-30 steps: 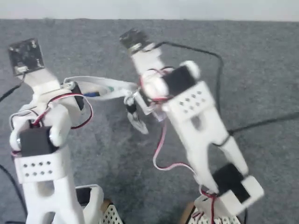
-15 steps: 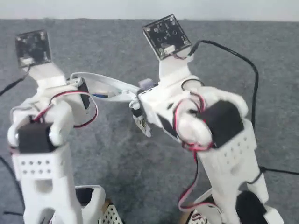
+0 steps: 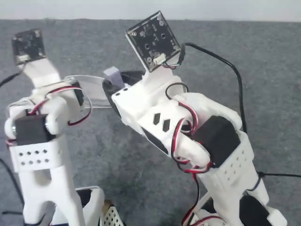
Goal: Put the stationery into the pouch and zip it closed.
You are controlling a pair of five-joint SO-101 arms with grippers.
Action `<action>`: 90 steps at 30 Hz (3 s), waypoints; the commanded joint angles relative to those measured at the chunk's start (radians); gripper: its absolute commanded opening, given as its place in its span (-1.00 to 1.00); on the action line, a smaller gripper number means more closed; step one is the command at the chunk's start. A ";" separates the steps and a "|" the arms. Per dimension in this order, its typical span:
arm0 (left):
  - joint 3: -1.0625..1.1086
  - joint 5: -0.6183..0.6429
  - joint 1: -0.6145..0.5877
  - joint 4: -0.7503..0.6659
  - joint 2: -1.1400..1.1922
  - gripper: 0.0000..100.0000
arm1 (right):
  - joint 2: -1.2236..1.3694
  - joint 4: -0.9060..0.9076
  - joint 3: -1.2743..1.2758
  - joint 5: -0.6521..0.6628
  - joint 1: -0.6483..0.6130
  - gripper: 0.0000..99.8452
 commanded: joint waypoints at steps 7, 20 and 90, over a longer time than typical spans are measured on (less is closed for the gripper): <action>-0.021 -0.002 -0.035 -0.005 -0.009 -0.98 | -0.147 -0.354 0.321 -0.005 -0.004 -0.99; -0.021 -0.006 -0.032 -0.005 -0.005 -0.98 | -0.453 -1.047 0.997 -0.003 -0.007 -0.99; 0.024 -0.008 -0.035 -0.043 -0.006 -0.98 | 0.110 -2.178 1.398 0.338 -0.028 -0.99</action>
